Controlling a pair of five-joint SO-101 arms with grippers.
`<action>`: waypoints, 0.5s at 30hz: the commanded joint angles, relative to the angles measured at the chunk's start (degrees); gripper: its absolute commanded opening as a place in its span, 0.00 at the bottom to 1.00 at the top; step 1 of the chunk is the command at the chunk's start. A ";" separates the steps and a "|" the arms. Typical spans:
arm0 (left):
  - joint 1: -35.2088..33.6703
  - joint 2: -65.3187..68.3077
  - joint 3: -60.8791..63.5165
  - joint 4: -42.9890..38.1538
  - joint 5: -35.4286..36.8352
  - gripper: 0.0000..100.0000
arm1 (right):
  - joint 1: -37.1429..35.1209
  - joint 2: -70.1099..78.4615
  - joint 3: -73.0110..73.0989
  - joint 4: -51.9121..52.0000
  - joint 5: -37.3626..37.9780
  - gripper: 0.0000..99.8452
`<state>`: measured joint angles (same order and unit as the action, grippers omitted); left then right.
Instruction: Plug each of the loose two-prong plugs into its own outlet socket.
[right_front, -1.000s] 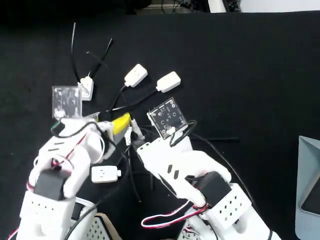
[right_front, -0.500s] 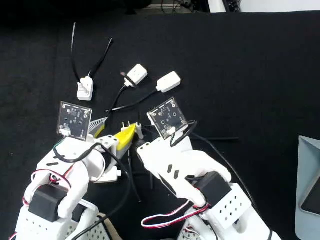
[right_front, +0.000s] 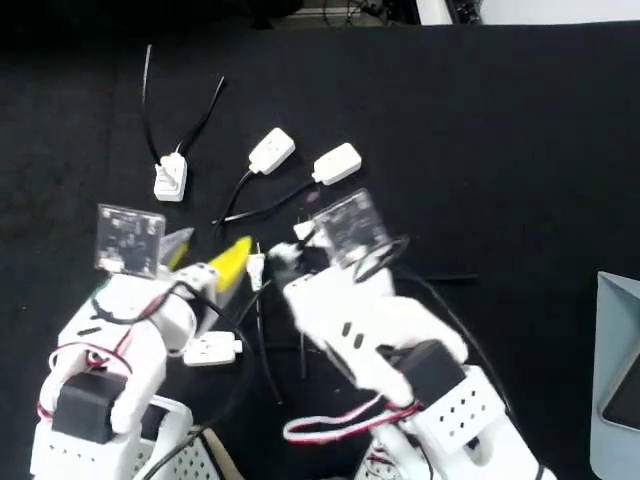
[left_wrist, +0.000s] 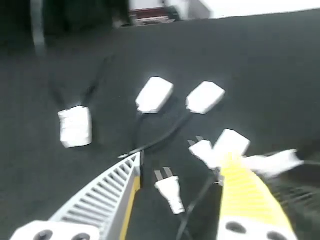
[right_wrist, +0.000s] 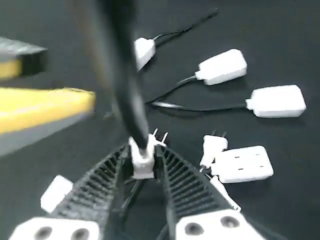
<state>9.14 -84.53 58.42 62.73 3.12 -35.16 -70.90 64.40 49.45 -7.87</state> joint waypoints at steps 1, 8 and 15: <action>-5.67 4.66 -0.92 -1.76 -1.23 0.30 | 10.64 -0.31 -0.22 -2.55 -3.25 0.01; -5.85 30.95 -9.89 -8.97 -9.85 0.30 | 23.82 -0.31 5.49 -13.10 -6.68 0.01; -0.48 60.04 -27.30 -12.57 -20.31 0.30 | 29.36 -0.31 9.54 -21.01 -9.41 0.01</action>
<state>5.45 -39.16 43.47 52.97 -12.70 -8.44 -70.90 73.71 32.40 -15.96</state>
